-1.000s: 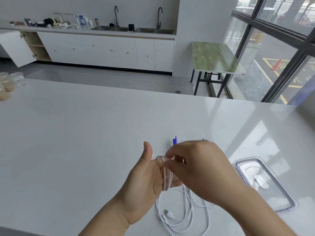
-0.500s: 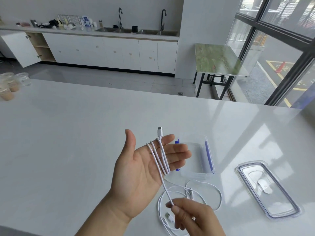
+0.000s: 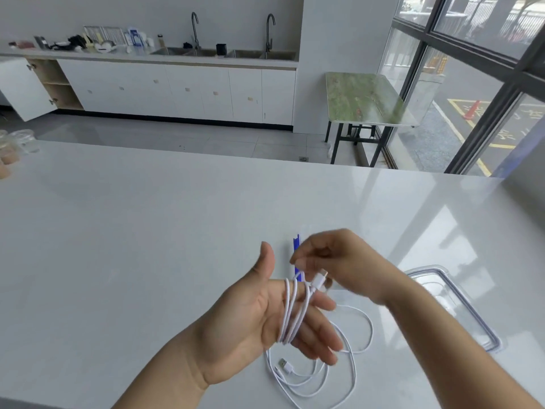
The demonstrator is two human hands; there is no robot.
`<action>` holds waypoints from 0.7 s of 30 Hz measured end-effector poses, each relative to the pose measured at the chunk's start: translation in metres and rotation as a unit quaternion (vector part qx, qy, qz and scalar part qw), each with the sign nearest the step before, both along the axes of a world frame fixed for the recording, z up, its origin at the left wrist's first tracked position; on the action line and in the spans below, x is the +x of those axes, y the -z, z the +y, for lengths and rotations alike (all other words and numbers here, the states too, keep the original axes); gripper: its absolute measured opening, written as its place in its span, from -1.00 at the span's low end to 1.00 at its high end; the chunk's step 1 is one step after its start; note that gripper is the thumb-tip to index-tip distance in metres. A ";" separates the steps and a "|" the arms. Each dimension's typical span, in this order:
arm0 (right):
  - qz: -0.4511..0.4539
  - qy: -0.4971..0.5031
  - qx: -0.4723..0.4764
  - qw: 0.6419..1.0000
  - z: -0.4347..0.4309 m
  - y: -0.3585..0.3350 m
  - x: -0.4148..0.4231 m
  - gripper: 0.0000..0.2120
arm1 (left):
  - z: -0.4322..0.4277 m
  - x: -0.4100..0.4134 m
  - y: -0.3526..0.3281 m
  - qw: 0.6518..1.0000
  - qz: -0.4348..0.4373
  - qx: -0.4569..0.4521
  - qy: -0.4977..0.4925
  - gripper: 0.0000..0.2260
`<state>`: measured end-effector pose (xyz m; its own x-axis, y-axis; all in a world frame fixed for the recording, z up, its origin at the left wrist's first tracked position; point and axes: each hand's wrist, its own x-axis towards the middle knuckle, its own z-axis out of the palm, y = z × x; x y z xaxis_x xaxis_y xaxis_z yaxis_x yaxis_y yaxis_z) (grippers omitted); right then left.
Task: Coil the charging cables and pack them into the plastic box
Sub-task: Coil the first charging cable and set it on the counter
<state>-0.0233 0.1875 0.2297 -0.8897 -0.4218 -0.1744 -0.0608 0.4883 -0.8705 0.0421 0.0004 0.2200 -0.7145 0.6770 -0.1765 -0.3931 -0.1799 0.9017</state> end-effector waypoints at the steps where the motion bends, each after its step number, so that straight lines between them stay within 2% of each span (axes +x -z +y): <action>1: 0.015 -0.015 0.009 1.000 -0.001 -0.012 -0.004 -0.92 | 0.001 0.001 0.002 1.000 0.000 -0.021 0.009 -0.03; 4: 0.113 -0.049 0.113 0.986 -0.010 -0.040 -0.004 -0.92 | 0.004 0.001 0.006 0.998 -0.007 -0.067 0.009 -0.02; 8: 0.265 -0.042 0.277 0.923 -0.026 -0.055 0.016 -0.87 | 0.006 -0.001 0.015 0.993 -0.017 -0.109 -0.046 -0.04; 12: 0.288 -0.008 0.362 0.887 -0.025 -0.052 0.040 -0.80 | 0.007 -0.005 0.020 0.987 -0.041 -0.050 -0.147 -0.13; 14: 0.303 0.000 0.411 0.860 -0.022 -0.044 0.050 -0.84 | 0.007 -0.007 0.021 0.980 -0.051 -0.005 -0.192 -0.16; 15: 0.311 0.007 0.406 0.859 -0.021 -0.040 0.056 -0.84 | 0.007 -0.008 0.020 0.975 -0.057 0.021 -0.212 -0.15; 17: 0.329 0.010 0.336 0.883 -0.021 -0.027 0.066 -0.86 | 0.007 -0.009 0.016 0.964 -0.081 0.080 -0.241 -0.16; 19: 0.311 0.013 0.247 0.918 -0.024 -0.015 0.077 -0.72 | 0.008 -0.010 0.011 0.953 -0.111 0.129 -0.251 -0.20; 21: 0.270 0.024 0.196 0.942 -0.029 0.002 0.086 -0.56 | 0.010 -0.010 0.006 0.944 -0.124 0.162 -0.259 -0.26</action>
<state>0.0628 0.1585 0.2273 -0.9098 -0.3761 0.1753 -0.4130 0.7799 -0.4703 0.0321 0.0104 0.2137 -0.9284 0.2953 -0.2255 -0.3687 -0.6566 0.6580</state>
